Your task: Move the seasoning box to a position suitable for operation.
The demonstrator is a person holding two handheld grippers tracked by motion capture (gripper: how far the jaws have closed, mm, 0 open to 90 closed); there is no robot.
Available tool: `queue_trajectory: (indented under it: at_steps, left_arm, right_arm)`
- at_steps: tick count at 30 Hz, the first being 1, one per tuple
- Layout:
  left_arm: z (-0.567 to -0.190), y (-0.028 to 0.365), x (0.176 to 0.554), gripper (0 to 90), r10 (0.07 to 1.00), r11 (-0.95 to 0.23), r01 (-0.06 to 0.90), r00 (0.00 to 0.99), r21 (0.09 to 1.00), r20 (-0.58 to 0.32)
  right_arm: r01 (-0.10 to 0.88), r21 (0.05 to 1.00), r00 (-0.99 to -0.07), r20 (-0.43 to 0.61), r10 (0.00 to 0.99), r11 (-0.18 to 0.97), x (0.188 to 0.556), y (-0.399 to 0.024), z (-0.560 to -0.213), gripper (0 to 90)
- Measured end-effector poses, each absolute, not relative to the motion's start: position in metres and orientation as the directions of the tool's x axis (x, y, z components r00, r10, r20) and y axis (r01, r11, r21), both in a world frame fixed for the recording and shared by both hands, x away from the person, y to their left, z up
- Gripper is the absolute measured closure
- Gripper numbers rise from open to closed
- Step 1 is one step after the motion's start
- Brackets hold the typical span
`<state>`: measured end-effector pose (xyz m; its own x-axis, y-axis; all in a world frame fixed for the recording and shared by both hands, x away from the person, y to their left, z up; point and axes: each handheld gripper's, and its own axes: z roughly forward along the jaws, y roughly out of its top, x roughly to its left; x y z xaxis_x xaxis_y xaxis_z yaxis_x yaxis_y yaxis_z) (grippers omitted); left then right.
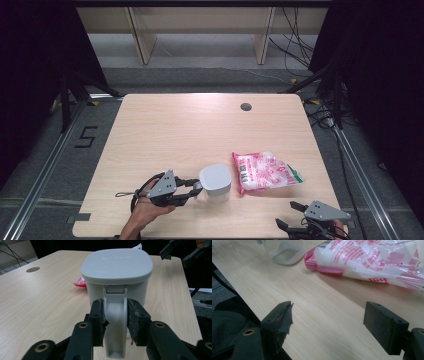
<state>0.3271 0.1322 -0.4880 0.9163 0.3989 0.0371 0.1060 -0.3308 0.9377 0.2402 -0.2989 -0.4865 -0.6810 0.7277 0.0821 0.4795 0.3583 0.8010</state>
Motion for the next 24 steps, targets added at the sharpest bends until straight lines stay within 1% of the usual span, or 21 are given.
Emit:
queue_trajectory:
  at_steps: [1, 3, 4, 5, 7, 8, 9, 10, 11, 12, 13, 14, 15, 16, 17, 19, 21, 22, 23, 24]
  left_arm:
    - [-0.488, 0.131, 0.327, 68.0, 0.401, -0.325, 0.109, 0.915, 0.939, 0.033]
    - [-0.488, 0.129, 0.327, 67.9, 0.409, -0.341, 0.098, 0.911, 0.935, 0.054]
    - [-0.488, 0.129, 0.327, 67.9, 0.418, -0.345, 0.1, 0.907, 0.933, 0.057]
    - [-0.488, 0.129, 0.328, 68.0, 0.408, -0.354, 0.078, 0.91, 0.932, 0.078]
    - [-0.488, 0.127, 0.327, 68.0, 0.423, -0.347, 0.092, 0.903, 0.933, 0.068]
    - [-0.487, 0.127, 0.327, 68.0, 0.433, -0.36, 0.098, 0.899, 0.928, 0.073]
    - [-0.486, 0.126, 0.328, 68.0, 0.431, -0.366, 0.091, 0.899, 0.926, 0.082]
    - [-0.485, 0.125, 0.328, 68.0, 0.44, -0.373, 0.089, 0.893, 0.924, 0.092]
    - [-0.485, 0.124, 0.33, 68.0, 0.453, -0.372, 0.1, 0.887, 0.923, 0.086]
    - [-0.485, 0.124, 0.33, 68.0, 0.453, -0.372, 0.1, 0.887, 0.923, 0.086]
    - [-0.485, 0.124, 0.331, 68.0, 0.456, -0.362, 0.108, 0.887, 0.926, 0.075]
    - [-0.485, 0.124, 0.335, 68.0, 0.452, -0.385, 0.084, 0.886, 0.919, 0.108]
    - [-0.485, 0.123, 0.336, 67.9, 0.459, -0.379, 0.088, 0.882, 0.921, 0.105]
    - [-0.485, 0.122, 0.341, 67.9, 0.47, -0.383, 0.086, 0.876, 0.92, 0.113]
    - [-0.485, 0.122, 0.344, 67.8, 0.467, -0.387, 0.085, 0.877, 0.918, 0.115]
    - [-0.485, 0.123, 0.349, 67.7, 0.466, -0.395, 0.071, 0.875, 0.916, 0.133]
    - [-0.485, 0.123, 0.352, 67.7, 0.467, -0.391, 0.078, 0.876, 0.917, 0.125]
    - [-0.484, 0.124, 0.353, 67.7, 0.468, -0.403, 0.072, 0.873, 0.913, 0.138]
    - [-0.485, 0.124, 0.355, 67.6, 0.468, -0.395, 0.069, 0.874, 0.916, 0.135]
    - [-0.485, 0.124, 0.357, 67.6, 0.465, -0.394, 0.065, 0.874, 0.917, 0.138]
  right_arm:
    - [0.479, 0.801, -0.681, 0.082, 0.728, 0.358, 0.24, -0.299, -0.486, 23.8]
    - [0.481, 0.8, -0.68, 0.08, 0.729, 0.36, 0.24, -0.299, -0.486, 23.8]
    - [0.509, 0.79, -0.665, 0.109, 0.739, 0.342, 0.237, -0.297, -0.486, 23.8]
    - [0.477, 0.802, -0.683, 0.08, 0.726, 0.361, 0.24, -0.299, -0.486, 23.9]
    - [0.483, 0.8, -0.682, 0.088, 0.726, 0.356, 0.24, -0.299, -0.486, 23.9]
    - [0.48, 0.799, -0.674, 0.073, 0.735, 0.362, 0.241, -0.299, -0.487, 23.9]
    - [0.505, 0.792, -0.665, 0.104, 0.739, 0.343, 0.238, -0.298, -0.486, 23.9]
    - [0.505, 0.792, -0.665, 0.104, 0.739, 0.343, 0.238, -0.298, -0.486, 23.9]
    - [0.479, 0.801, -0.681, 0.08, 0.728, 0.36, 0.241, -0.299, -0.486, 23.9]
    - [0.483, 0.799, -0.677, 0.081, 0.731, 0.359, 0.24, -0.299, -0.486, 23.9]
    - [0.483, 0.799, -0.677, 0.081, 0.731, 0.359, 0.24, -0.299, -0.486, 23.9]
    - [0.476, 0.8, -0.689, 0.079, 0.721, 0.367, 0.241, -0.299, -0.487, 23.9]
    - [0.505, 0.791, -0.665, 0.101, 0.74, 0.345, 0.238, -0.298, -0.486, 23.9]
    - [0.474, 0.802, -0.688, 0.081, 0.721, 0.362, 0.241, -0.299, -0.487, 24.0]
    - [0.488, 0.797, -0.671, 0.081, 0.737, 0.356, 0.24, -0.298, -0.487, 23.9]
    - [0.485, 0.796, -0.673, 0.077, 0.735, 0.361, 0.24, -0.299, -0.487, 24.0]
    - [0.472, 0.803, -0.68, 0.07, 0.729, 0.363, 0.241, -0.3, -0.487, 24.0]
    - [0.501, 0.795, -0.667, 0.101, 0.738, 0.343, 0.239, -0.299, -0.486, 24.0]
    - [0.469, 0.803, -0.677, 0.059, 0.733, 0.369, 0.241, -0.3, -0.487, 23.9]
    - [0.469, 0.803, -0.677, 0.059, 0.733, 0.369, 0.241, -0.3, -0.487, 23.9]
